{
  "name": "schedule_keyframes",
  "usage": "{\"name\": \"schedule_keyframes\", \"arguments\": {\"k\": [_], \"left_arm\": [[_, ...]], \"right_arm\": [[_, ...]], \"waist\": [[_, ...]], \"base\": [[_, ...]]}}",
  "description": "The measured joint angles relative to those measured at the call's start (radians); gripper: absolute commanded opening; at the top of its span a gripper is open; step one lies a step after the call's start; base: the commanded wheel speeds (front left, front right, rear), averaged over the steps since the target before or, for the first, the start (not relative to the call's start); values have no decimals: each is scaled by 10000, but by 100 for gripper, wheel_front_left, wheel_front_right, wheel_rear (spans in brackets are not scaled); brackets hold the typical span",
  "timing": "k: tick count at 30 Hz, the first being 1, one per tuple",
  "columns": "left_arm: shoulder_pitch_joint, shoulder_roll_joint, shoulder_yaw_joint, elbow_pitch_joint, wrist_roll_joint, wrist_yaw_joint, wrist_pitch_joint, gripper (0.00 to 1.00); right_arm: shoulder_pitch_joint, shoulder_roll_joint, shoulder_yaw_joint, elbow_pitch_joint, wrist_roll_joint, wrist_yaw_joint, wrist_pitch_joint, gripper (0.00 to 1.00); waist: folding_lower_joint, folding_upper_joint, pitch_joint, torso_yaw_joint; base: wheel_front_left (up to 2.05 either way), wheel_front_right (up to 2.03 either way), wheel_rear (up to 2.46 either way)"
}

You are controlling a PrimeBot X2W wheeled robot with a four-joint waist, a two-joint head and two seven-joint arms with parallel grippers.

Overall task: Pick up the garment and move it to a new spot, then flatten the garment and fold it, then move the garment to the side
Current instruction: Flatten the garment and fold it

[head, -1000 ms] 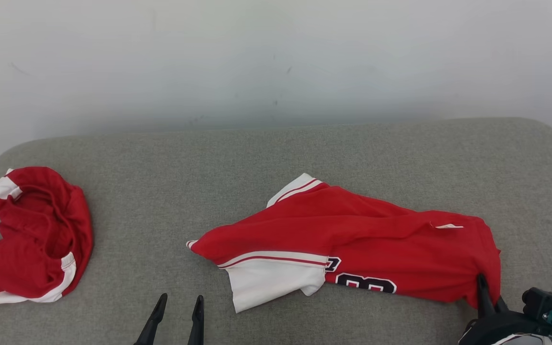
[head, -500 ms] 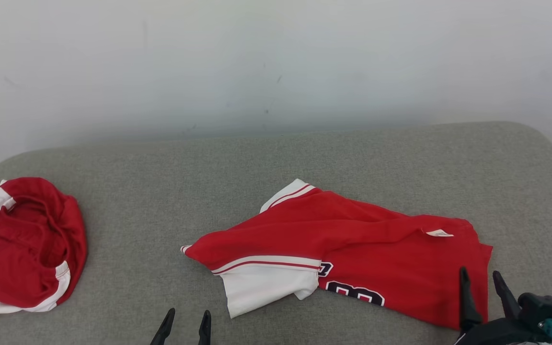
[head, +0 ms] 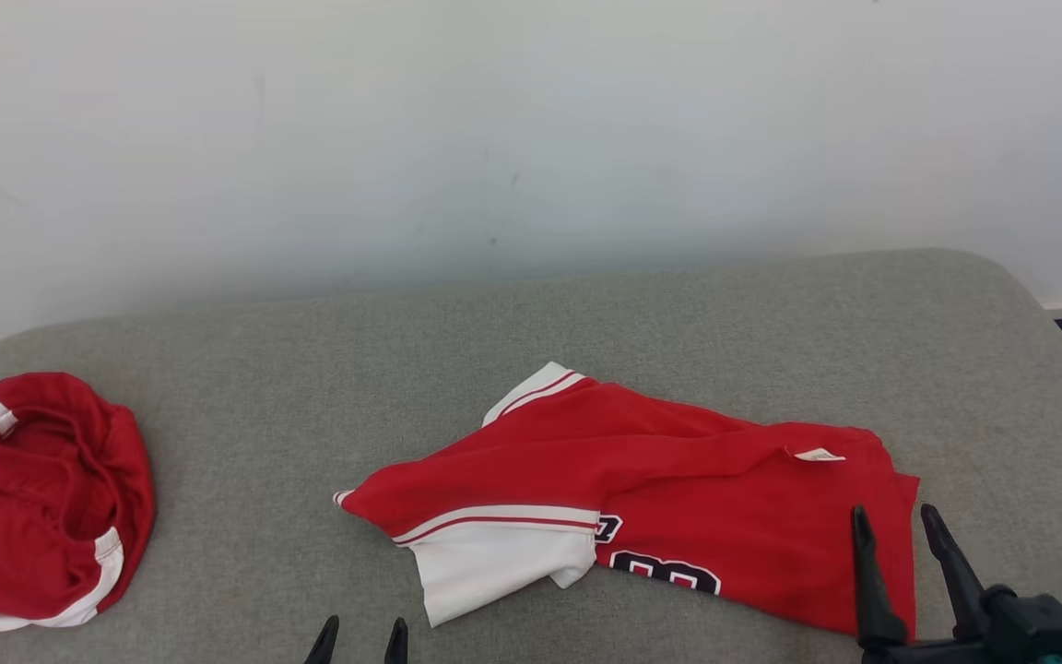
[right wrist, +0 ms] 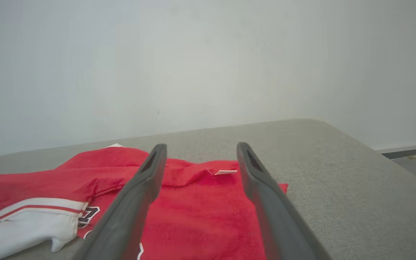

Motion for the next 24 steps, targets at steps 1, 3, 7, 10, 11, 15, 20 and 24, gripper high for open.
{"name": "schedule_keyframes", "arguments": {"k": [1,3,7,10,11,15,20,24], "left_arm": [[7,0,4,17,-25,12,0,100],[32,-2,2,67,-61,58,0,100],[182,-2,-10,422,-182,69,0,100],[128,-4,-75,1152,-163,-104,0,100],[58,-4,-105,1455,-155,-169,0,100],[-841,-4,-199,2949,-111,-368,0,100],[-1731,-4,-221,4107,-174,-541,0,100],[-2333,-4,-199,4809,-353,-700,0,100]], "right_arm": [[136,33,-10,-186,-48,0,0,100],[406,88,13,-558,-127,0,0,100],[796,109,117,-945,-176,0,0,100],[990,111,132,-989,-176,0,0,100],[1016,105,155,-986,-174,0,0,100],[998,40,314,-945,-142,0,0,100],[877,-88,420,-957,-94,0,0,100],[790,-142,493,-953,-65,0,0,100]], "waist": [[0,0,-33,-15],[0,0,-100,-46],[0,0,-205,-147],[-1,0,-251,-254],[-1,0,-259,-300],[-1,0,-248,-574],[0,0,-122,-884],[0,0,47,-1139]], "base": [[0,0,0],[0,0,0],[0,0,0],[0,0,0],[0,0,0],[0,0,0],[0,0,0],[0,0,0]]}}
